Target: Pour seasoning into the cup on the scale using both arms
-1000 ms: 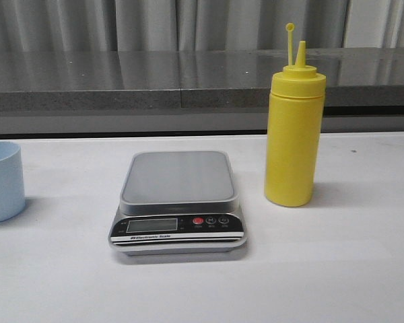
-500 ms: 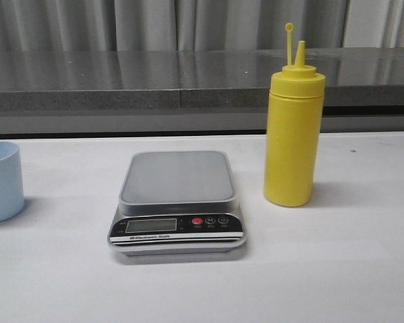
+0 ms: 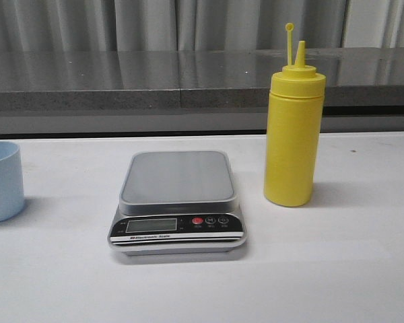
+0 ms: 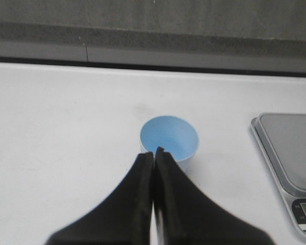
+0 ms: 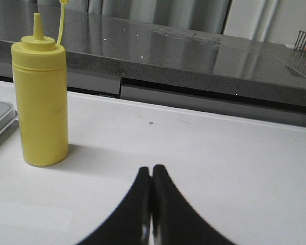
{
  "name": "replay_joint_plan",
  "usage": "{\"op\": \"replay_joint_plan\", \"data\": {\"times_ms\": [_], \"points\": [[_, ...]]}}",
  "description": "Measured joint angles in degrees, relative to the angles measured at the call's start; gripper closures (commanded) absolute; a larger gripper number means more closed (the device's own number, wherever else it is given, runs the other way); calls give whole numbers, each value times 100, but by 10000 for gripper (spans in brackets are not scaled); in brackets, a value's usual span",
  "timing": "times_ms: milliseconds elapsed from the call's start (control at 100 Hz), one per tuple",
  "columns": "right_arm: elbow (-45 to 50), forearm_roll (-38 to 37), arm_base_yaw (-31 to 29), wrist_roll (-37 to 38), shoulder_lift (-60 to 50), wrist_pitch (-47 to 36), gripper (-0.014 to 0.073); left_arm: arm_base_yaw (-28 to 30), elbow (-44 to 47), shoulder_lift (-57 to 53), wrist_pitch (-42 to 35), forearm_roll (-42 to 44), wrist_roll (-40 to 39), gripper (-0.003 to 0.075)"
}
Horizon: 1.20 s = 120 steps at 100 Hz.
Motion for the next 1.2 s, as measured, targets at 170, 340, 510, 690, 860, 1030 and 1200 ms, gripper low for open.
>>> {"op": "replay_joint_plan", "data": {"times_ms": [170, 340, 510, 690, 860, 1030, 1200], "points": [[0, 0, 0, 0, 0, 0, 714, 0, -1128, 1553, 946, 0, 0, 738], [0, 0, 0, 0, 0, 0, 714, 0, -2068, 2818, 1592, 0, 0, 738], [0, 0, 0, 0, 0, 0, 714, 0, -2687, 3701, 1725, 0, 0, 738], [0, 0, 0, 0, 0, 0, 714, 0, -2993, 4239, 1814, 0, 19, 653], [0, 0, 0, 0, 0, 0, 714, 0, -3034, 4449, 1828, 0, 135, 299], [0, 0, 0, 0, 0, 0, 714, 0, -3034, 4493, 1770, 0, 143, 164], [0, 0, 0, 0, 0, 0, 714, 0, -3034, 4599, 1718, 0, 143, 195]]}}
